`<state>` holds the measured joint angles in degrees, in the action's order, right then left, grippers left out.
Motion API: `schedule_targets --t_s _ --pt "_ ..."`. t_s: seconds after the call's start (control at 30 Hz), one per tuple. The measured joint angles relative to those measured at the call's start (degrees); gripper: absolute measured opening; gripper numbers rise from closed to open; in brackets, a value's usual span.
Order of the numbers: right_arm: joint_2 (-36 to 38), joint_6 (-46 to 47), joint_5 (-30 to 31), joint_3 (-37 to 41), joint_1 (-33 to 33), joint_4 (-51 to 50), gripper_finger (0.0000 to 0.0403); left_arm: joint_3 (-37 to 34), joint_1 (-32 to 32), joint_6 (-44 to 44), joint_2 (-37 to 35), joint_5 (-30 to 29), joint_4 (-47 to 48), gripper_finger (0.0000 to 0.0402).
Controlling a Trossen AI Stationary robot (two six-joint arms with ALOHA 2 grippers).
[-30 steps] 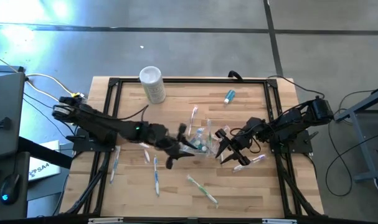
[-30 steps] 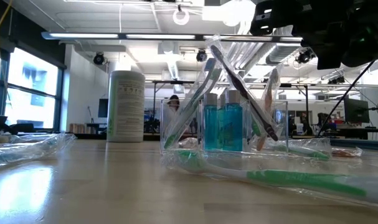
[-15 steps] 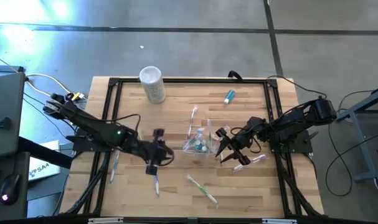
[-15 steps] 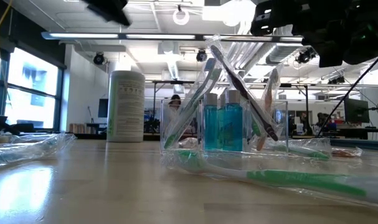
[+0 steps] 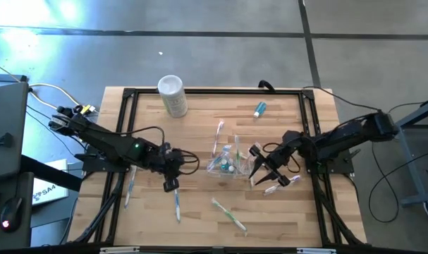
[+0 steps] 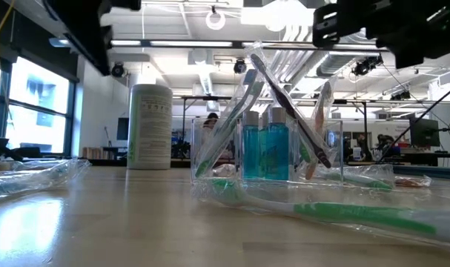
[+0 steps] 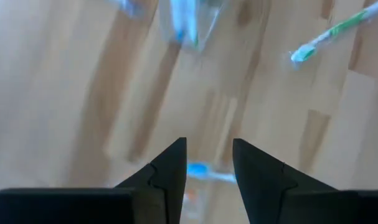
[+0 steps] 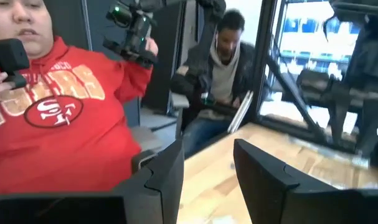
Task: Pick & Place toothbrushing station
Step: Put the blue toothbrush into the left section of the transparent organizer
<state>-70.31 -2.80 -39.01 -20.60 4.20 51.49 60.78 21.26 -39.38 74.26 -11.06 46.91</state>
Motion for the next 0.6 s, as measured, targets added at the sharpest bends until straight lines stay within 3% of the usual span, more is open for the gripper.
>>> schedule_targets --t_s 0.37,0.6 --pt "7.1 -0.2 5.8 0.0 4.0 -15.2 0.0133 -6.9 0.1 -29.2 4.3 16.9 -4.2 0.0126" --pt "7.7 -0.4 8.9 0.0 6.0 -20.0 0.0133 -8.2 0.1 -35.1 9.5 20.7 -7.4 0.0126"
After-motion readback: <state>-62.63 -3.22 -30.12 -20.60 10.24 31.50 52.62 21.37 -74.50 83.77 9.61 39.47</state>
